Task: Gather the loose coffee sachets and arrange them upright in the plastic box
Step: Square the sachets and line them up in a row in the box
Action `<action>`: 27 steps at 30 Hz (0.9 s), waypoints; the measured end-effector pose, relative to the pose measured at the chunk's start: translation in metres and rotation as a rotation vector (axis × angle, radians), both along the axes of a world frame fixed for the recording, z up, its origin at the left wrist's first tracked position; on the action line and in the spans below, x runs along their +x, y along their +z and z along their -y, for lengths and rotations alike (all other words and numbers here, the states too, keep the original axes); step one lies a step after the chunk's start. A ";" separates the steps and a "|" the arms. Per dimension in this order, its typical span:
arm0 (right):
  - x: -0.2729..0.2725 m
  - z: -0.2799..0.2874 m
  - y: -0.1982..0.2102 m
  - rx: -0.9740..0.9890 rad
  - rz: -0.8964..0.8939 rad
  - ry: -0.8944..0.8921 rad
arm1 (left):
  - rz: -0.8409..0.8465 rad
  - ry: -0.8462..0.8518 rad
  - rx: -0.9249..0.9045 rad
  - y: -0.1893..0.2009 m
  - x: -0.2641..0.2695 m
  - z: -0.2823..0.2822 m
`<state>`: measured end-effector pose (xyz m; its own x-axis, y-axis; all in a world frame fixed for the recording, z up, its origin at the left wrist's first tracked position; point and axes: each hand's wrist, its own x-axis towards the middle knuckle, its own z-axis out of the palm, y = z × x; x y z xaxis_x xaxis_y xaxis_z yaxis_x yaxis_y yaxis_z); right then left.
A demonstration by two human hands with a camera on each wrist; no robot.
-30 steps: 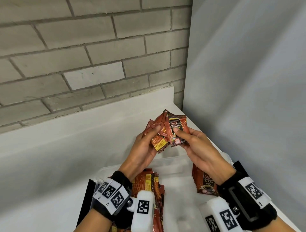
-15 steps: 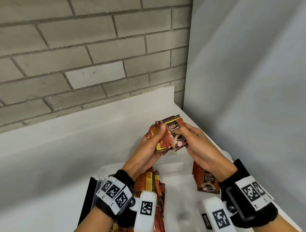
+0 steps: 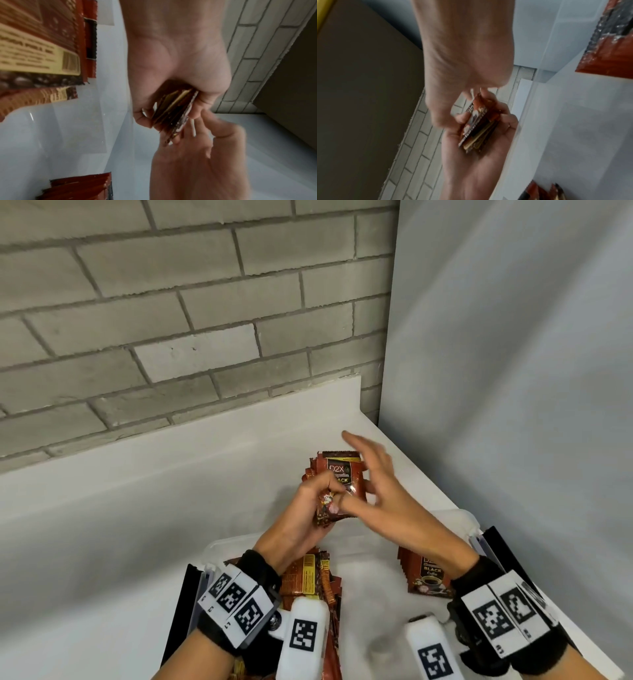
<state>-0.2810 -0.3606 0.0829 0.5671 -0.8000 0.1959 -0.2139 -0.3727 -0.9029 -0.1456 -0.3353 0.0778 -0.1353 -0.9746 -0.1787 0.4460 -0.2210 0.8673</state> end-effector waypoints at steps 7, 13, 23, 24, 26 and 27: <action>0.004 -0.002 -0.010 -0.132 -0.135 0.069 | 0.004 -0.107 -0.003 0.008 0.003 -0.004; 0.002 -0.002 -0.007 -0.233 -0.088 0.064 | -0.036 -0.159 -0.045 0.007 0.006 -0.003; 0.005 -0.006 -0.007 -0.257 -0.198 0.081 | 0.008 -0.128 0.101 0.003 0.007 0.000; 0.005 -0.005 -0.007 -0.267 -0.197 0.077 | -0.010 -0.130 0.116 0.003 0.008 0.001; 0.006 -0.005 -0.008 -0.292 -0.196 0.058 | -0.031 -0.135 0.128 0.002 0.008 0.002; 0.007 -0.005 -0.009 -0.306 -0.192 0.041 | -0.041 -0.140 0.129 0.002 0.008 0.002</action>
